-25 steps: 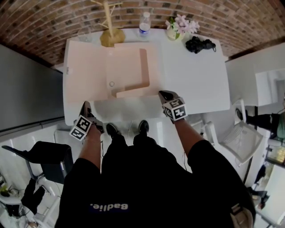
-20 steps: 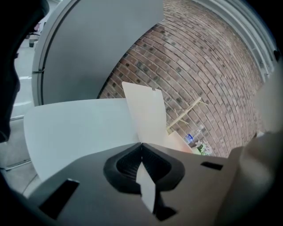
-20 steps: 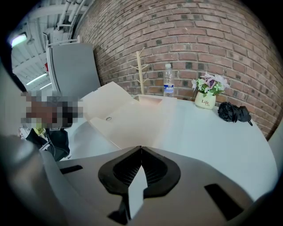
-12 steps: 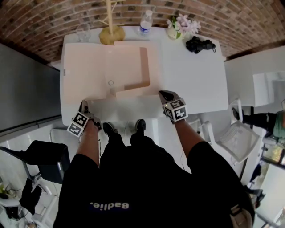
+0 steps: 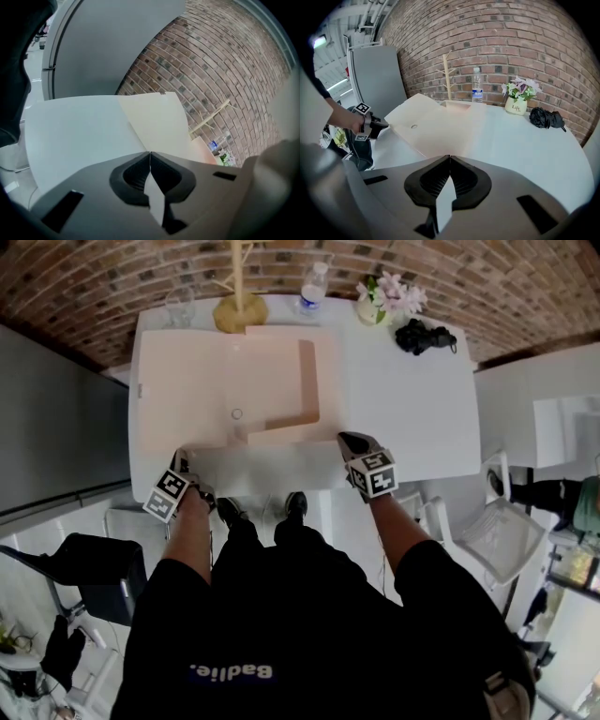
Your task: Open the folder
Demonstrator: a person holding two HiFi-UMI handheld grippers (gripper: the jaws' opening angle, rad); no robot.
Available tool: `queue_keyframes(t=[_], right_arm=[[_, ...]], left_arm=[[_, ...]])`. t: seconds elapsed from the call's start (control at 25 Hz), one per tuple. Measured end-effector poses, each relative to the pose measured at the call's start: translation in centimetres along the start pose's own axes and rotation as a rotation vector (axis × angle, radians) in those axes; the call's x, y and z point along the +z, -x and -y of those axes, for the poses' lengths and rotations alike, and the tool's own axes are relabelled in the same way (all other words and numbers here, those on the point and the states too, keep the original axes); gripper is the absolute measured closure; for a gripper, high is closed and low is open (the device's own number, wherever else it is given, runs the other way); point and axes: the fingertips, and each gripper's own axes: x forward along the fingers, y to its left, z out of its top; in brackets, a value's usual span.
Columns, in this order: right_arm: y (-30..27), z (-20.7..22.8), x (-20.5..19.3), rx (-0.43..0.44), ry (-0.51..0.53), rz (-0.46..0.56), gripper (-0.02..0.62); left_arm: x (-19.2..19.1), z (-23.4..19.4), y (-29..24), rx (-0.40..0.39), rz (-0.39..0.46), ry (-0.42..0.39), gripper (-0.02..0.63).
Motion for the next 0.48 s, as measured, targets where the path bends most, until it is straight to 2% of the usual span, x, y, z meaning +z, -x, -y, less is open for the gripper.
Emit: queue_keyframes(t=[0.32, 0.48], right_arm=[[0.3, -0.2, 0.7, 0.001, -0.007, -0.027, 0.566], [0.6, -0.4, 1.7, 0.009, -0.013, -0.023, 0.566]], left_arm=[[0.1, 0.4, 0.4, -0.021, -0.01, -0.046, 0.604], [0.0, 1.5, 1.1, -0.068, -0.011, -0.057, 0.604]])
